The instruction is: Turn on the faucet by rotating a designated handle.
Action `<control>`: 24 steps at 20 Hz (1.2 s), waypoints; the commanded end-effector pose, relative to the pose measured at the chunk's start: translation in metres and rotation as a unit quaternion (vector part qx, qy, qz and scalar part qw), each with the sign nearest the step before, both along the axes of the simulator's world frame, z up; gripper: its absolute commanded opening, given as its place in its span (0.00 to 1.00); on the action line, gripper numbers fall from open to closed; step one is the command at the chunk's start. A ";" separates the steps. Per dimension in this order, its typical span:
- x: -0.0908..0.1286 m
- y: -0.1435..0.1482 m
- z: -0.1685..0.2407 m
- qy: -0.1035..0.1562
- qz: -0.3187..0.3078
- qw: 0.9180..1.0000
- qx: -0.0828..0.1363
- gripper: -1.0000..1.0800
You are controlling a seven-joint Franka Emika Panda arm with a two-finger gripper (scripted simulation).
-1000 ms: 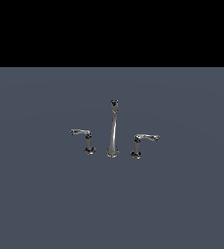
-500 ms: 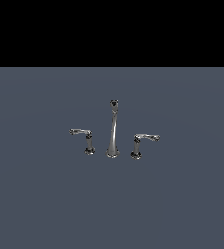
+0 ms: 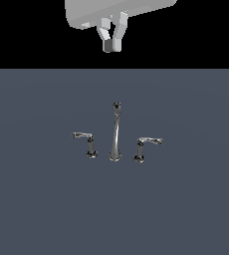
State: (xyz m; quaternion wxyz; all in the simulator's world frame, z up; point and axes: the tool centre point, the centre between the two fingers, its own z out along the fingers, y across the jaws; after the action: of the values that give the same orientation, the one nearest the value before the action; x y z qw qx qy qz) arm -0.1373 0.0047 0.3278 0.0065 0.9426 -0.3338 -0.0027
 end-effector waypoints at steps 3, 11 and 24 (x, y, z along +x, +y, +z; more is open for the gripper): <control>0.020 -0.008 -0.030 -0.001 -0.063 0.998 0.001 0.00; 0.052 -0.029 -0.081 -0.003 -0.171 0.985 0.002 0.00; 0.095 -0.079 -0.167 -0.005 -0.348 0.937 0.002 0.00</control>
State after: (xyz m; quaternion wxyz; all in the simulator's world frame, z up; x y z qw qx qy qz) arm -0.0470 -0.0675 0.1719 0.0020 0.7820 -0.6233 -0.0014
